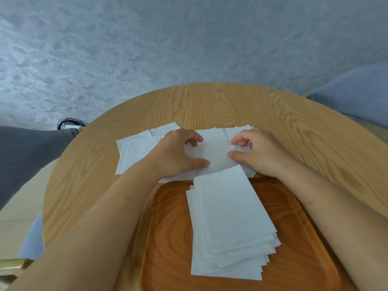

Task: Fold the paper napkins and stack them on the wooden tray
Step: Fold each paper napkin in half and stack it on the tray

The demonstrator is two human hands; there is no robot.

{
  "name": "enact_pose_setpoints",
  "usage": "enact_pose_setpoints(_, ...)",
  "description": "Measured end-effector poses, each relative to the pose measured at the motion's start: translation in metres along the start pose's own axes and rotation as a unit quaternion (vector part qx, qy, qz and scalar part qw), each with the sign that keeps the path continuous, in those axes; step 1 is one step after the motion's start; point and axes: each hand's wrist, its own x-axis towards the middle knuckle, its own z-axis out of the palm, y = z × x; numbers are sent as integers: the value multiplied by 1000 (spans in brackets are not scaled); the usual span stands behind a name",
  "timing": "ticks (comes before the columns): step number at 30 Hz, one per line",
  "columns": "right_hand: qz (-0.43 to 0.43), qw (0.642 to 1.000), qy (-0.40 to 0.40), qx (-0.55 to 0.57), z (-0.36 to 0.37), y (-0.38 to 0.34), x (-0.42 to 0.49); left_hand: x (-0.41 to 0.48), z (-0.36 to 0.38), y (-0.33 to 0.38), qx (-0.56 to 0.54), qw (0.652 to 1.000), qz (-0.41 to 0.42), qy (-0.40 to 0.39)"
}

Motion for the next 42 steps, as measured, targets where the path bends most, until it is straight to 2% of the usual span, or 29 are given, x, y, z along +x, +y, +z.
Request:
enact_pose_setpoints(7, -13, 1000, -15, 23, -1, -1, 2, 0, 1, 1, 10, 1000, -9, 2)
enact_pose_setpoints(13, 19, 990, -22, 139, 1, -3, 2, 0, 1, 4, -20, 1000, 9, 1)
enact_pose_setpoints(18, 47, 968, -40, 245, -3, -10, 1, -1, -2, 11, -71, 994, 46, 71)
enact_pose_setpoints(22, 21, 950, -65, 304, -8, -13, -4, -2, -7, 17, -160, 977, 59, 131)
enact_pose_setpoints(29, 53, 932, 101, 345, -17, -13, -1, -2, -13, 16, -174, 971, -11, 164)
enact_pose_setpoints(36, 49, 913, 194, 356, -22, -16, -3, -6, -18, 16, -306, 944, -67, 99)
enact_pose_setpoints(38, 14, 916, 160, 368, -23, -19, -4, -7, -17, 18, -330, 937, -72, 84)
enact_pose_setpoints(42, -51, 923, 31, 381, -22, -26, -7, -9, -15, 21, -365, 926, -63, 69)
